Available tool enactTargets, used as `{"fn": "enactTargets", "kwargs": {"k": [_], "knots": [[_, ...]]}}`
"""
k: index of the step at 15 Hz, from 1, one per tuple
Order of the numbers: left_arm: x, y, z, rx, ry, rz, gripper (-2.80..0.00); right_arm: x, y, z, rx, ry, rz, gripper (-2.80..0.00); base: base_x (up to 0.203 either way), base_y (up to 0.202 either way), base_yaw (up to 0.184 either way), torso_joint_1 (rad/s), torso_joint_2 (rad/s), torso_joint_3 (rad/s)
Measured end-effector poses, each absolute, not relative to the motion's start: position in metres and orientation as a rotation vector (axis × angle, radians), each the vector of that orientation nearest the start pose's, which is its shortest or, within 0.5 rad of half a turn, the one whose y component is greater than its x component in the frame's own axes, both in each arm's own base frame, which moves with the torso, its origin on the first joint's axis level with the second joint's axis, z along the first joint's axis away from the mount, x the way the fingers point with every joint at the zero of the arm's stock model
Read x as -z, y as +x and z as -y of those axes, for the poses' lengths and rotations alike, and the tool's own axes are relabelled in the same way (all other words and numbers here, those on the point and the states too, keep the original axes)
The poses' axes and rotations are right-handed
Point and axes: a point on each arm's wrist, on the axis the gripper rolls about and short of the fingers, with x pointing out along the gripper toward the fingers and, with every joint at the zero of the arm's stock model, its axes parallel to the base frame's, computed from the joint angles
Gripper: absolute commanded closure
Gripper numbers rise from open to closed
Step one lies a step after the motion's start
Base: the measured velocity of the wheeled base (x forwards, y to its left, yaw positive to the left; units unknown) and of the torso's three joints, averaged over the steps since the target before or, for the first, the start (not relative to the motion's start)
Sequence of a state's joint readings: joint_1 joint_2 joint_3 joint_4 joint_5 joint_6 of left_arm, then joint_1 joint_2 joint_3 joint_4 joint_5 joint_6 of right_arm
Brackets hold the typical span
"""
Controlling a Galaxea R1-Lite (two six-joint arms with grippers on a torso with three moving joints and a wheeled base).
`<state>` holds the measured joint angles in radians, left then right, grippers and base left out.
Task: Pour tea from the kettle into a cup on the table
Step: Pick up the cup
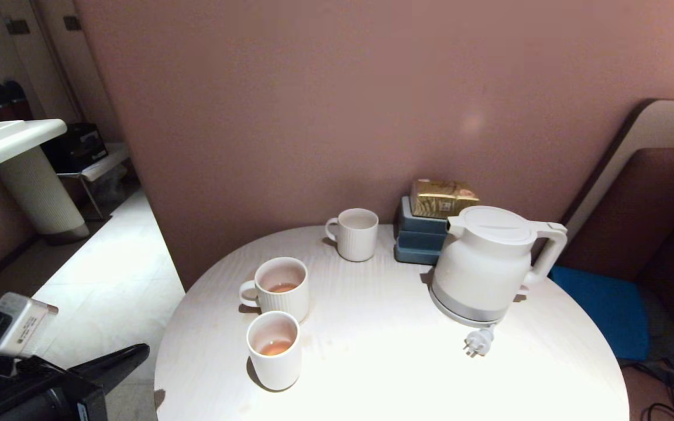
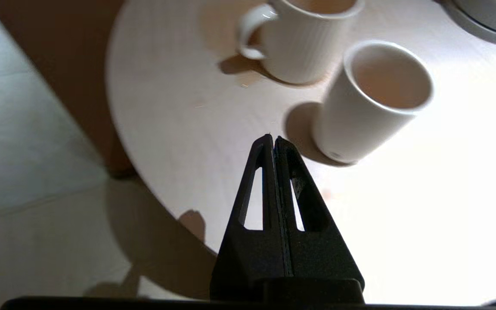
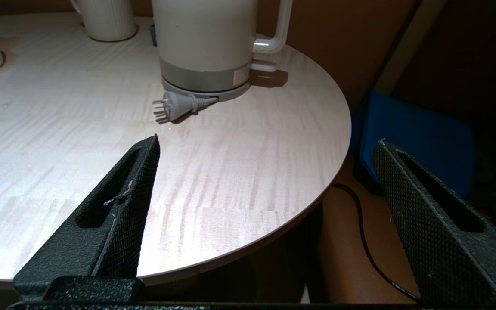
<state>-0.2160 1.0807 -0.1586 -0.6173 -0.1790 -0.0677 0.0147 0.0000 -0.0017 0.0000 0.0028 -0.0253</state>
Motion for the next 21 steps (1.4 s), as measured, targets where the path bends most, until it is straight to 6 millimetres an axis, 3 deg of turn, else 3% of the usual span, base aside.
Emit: {"fn": "enactTargets", "kwargs": {"k": [4, 11, 21], "knots": [[-0.129, 0.122, 0.033, 0.472, -0.06, -0.311, 0.0, -0.076, -0.023, 0.0, -0.017, -0.026, 0.002, -2.8, 0.0, 0.0, 0.0, 0.0, 0.0, 0.0], [-0.095, 0.164, 0.049, 0.538, 0.043, -0.332, 0.0, -0.076, -0.023, 0.0, -0.017, -0.025, 0.002, -2.8, 0.0, 0.0, 0.0, 0.0, 0.0, 0.0], [-0.084, 0.155, 0.065, 0.711, 0.049, -0.413, 0.0, -0.076, -0.023, 0.0, -0.017, -0.025, 0.002, -2.8, 0.0, 0.0, 0.0, 0.0, 0.0, 0.0]]}}
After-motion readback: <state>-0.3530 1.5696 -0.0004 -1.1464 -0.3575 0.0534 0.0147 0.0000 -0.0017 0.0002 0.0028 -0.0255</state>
